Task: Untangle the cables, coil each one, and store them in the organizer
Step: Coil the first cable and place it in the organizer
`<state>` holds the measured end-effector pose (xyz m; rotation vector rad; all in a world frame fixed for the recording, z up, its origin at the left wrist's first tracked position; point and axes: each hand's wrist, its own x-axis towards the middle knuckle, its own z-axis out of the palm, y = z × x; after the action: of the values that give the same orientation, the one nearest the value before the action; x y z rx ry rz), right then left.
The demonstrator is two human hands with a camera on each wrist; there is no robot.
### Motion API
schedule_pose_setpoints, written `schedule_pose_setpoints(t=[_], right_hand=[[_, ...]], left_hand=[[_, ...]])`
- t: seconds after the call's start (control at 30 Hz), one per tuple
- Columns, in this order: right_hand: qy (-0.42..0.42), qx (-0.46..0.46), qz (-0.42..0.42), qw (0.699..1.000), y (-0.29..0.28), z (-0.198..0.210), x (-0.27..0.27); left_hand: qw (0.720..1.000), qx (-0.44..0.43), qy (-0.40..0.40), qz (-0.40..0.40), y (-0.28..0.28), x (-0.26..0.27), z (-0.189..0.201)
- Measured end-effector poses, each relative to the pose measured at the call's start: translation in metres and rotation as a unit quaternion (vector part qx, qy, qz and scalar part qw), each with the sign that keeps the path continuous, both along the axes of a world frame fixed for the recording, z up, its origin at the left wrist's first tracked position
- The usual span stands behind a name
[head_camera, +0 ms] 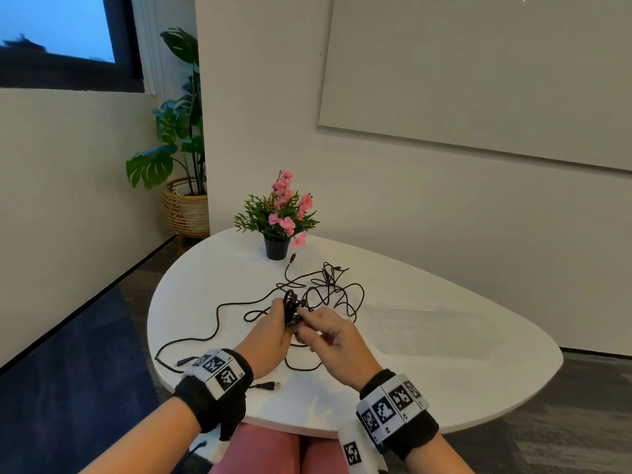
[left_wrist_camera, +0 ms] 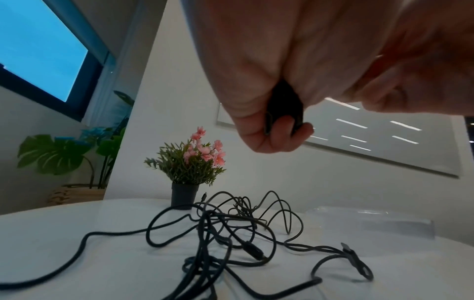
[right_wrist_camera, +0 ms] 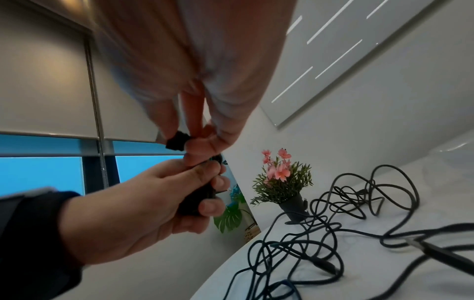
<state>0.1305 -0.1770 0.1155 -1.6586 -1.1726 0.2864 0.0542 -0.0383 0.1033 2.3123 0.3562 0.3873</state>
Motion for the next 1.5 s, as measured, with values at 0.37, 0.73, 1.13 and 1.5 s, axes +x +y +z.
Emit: schedule_pose_setpoints(t=[0.37, 0.73, 1.13, 1.5], right_hand=[[0.092, 0.004, -0.066, 0.994, 0.007, -0.007, 0.008], [0.015, -0.009, -0.116, 0.993, -0.024, -0.018, 0.036], [0.042, -0.015, -0.173, 0.984, -0.038, -0.026, 0.048], [0.175, -0.023, -0.244, 0.953, -0.054, -0.036, 0.082]], left_hand=[[0.999, -0.032, 0.002, 0.000, -0.014, 0.012, 0.006], [0.997, -0.031, 0.053, -0.048, -0.036, 0.036, -0.001], [0.995, 0.003, 0.065, -0.082, -0.056, 0.053, -0.020], [0.988, -0.021, 0.075, -0.133, -0.075, 0.061, -0.032]])
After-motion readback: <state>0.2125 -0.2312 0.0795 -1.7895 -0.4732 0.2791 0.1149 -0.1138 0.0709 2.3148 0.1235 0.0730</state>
